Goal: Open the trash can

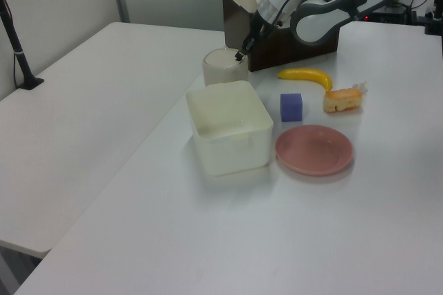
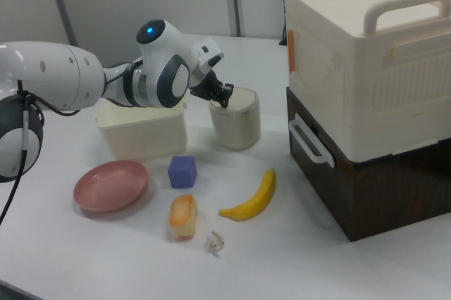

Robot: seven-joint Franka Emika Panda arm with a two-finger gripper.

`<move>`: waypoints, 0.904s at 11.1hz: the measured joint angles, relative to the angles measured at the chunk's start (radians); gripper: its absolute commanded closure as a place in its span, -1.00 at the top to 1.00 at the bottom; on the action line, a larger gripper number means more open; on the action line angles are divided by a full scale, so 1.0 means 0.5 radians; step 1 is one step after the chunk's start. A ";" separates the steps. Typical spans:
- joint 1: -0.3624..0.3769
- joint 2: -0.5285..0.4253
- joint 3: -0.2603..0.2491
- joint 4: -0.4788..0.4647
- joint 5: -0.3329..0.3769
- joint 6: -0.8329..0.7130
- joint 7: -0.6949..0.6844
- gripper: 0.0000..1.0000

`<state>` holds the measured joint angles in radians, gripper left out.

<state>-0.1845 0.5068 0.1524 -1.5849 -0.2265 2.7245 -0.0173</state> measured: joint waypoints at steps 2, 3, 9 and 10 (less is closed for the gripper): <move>-0.005 0.000 0.000 -0.002 -0.063 0.000 0.000 -1.00; -0.011 0.001 0.000 -0.003 -0.095 0.000 0.000 -1.00; -0.018 0.002 0.000 -0.006 -0.114 0.006 0.007 -1.00; -0.019 0.000 0.000 -0.006 -0.107 0.006 0.049 -1.00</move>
<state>-0.1940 0.5071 0.1524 -1.5878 -0.2799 2.7276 0.0073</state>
